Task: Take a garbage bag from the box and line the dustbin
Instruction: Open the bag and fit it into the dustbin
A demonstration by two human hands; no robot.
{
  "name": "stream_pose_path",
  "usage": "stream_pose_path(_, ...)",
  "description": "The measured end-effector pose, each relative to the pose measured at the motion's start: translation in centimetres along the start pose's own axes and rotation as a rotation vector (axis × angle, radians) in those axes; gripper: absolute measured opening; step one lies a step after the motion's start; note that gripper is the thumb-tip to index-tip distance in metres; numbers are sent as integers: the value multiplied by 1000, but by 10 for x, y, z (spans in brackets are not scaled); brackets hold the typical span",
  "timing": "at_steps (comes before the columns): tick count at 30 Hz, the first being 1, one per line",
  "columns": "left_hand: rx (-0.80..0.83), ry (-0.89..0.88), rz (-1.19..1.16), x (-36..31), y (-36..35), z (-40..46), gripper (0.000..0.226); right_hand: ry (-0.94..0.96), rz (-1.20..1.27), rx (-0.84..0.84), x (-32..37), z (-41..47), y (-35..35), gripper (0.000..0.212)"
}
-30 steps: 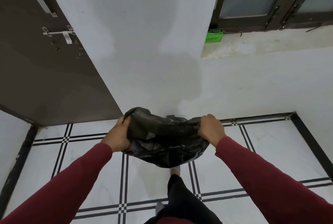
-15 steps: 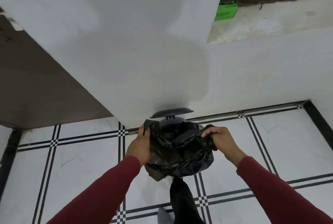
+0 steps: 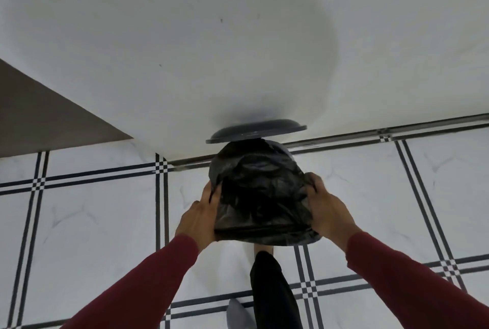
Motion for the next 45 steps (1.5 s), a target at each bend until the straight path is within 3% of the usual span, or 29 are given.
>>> stream_pose_path(2, 93, -49, 5, 1, -13, 22, 137, 0, -40, 164, -6, 24, -23, 57)
stream_pose_path(4, 93, -56, -61, 2, -11, 44, 121, -50, 81, 243, -15, 50, -31, 60)
stream_pose_path(7, -32, -32, -149, 6, 11, 68, 112, -67, 306, 29, -19, 76, 4, 70)
stream_pose_path(11, -190, -83, -134, -1, 23, 81, 135, -38, 378, -271, -26, 81, 44, 83)
stream_pose_path(14, -75, -152, -57, -21, 5, 90, 134, -24, 309, -274, -33, 71, 38, 88)
stream_pose_path(16, 50, -175, -64, -31, -10, 98, 139, -114, 417, -352, -48, 59, 33, 86)
stream_pose_path(18, 92, -136, -113, -33, -13, 105, 127, -184, 574, -467, -56, 52, 26, 86)
stream_pose_path(20, 35, -51, -159, -22, -11, 107, 108, -70, 715, -391, -35, 61, 13, 91)
stream_pose_path(22, -78, 61, -173, 2, -9, 103, 100, 121, 858, -171, 2, 75, 0, 100)
stream_pose_path(24, -136, 176, -193, 28, -12, 100, 102, 200, 797, -50, 23, 86, -1, 107)
stream_pose_path(26, -129, 189, -196, 34, -13, 100, 104, 132, 729, -182, 9, 94, 9, 97)
stream_pose_path(28, -90, 64, -215, 16, -11, 109, 107, -71, 663, -285, -31, 100, 13, 83)
stream_pose_path(31, 7, -88, -213, -6, -13, 124, 102, -292, 443, -57, -80, 109, -9, 83)
stream_pose_path(35, -8, 17, -202, 10, -4, 138, 92, -110, 228, 155, -80, 139, -20, 92)
stream_pose_path(37, 41, 7, -305, 27, -1, 154, 96, 35, 318, 129, -69, 165, -7, 86)
stream_pose_path(39, 59, -34, -516, 35, 14, 170, 91, 132, 539, 44, -63, 187, 15, 66)
stream_pose_path(42, 114, 66, -962, 39, 25, 196, 56, -5, 986, 9, -75, 205, 31, 48)
stream_pose_path(45, 186, 243, -1318, 40, 10, 201, 7, -190, 1151, 239, -79, 208, 15, 36)
Point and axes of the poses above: each hand's wrist, its own z-axis towards the middle knuckle, its own y-axis out of the back of the hand, x = y × z, the point moved 7 cm from there along z, towards the middle knuckle, and after that the axes turned 12 degrees about x, right-handed, at the moved point
